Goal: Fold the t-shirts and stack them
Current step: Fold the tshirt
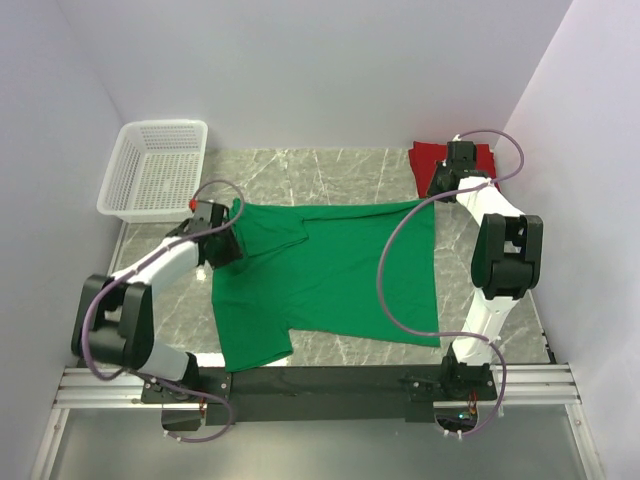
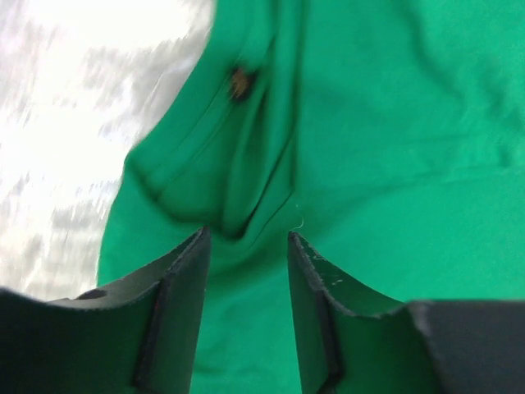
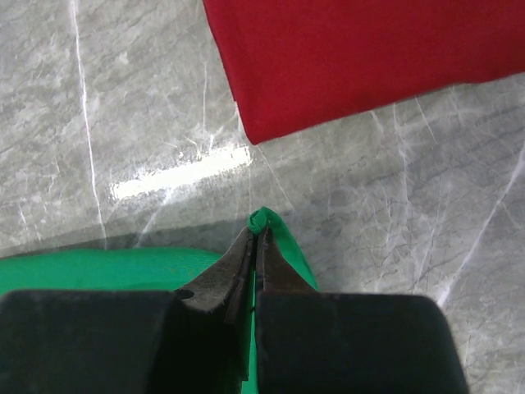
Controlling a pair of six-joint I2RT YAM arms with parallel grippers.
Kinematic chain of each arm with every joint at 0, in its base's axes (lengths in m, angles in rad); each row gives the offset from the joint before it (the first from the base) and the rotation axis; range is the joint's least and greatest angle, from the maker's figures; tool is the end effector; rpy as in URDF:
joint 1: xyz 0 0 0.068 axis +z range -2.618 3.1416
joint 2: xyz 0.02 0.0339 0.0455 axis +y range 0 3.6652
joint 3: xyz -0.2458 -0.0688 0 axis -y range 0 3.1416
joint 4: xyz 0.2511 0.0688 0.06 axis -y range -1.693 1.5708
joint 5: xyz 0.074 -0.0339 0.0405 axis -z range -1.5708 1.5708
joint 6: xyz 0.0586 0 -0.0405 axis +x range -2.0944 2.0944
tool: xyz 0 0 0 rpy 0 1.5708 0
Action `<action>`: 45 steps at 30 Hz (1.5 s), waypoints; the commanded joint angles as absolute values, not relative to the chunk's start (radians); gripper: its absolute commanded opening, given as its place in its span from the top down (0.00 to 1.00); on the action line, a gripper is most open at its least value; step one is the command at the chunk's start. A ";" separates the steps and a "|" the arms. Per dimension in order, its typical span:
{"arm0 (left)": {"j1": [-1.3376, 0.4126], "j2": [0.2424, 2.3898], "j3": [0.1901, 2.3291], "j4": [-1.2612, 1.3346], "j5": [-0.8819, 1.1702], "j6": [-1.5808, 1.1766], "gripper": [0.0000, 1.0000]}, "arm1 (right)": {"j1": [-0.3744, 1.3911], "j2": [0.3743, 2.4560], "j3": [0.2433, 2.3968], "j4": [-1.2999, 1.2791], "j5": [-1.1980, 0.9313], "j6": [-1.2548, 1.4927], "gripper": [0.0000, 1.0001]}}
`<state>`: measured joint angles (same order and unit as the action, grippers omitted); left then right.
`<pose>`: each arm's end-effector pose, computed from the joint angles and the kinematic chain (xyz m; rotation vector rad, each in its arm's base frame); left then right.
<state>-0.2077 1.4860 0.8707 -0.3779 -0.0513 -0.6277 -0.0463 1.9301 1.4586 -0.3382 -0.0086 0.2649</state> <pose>0.3052 -0.0612 0.1515 -0.5575 2.5213 -0.2507 0.4484 -0.0203 0.1870 0.3653 2.3553 0.1142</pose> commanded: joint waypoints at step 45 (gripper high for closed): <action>-0.253 1.580 0.949 -0.244 -0.017 -0.804 0.68 | -0.078 1.910 1.488 -0.307 0.011 0.310 1.00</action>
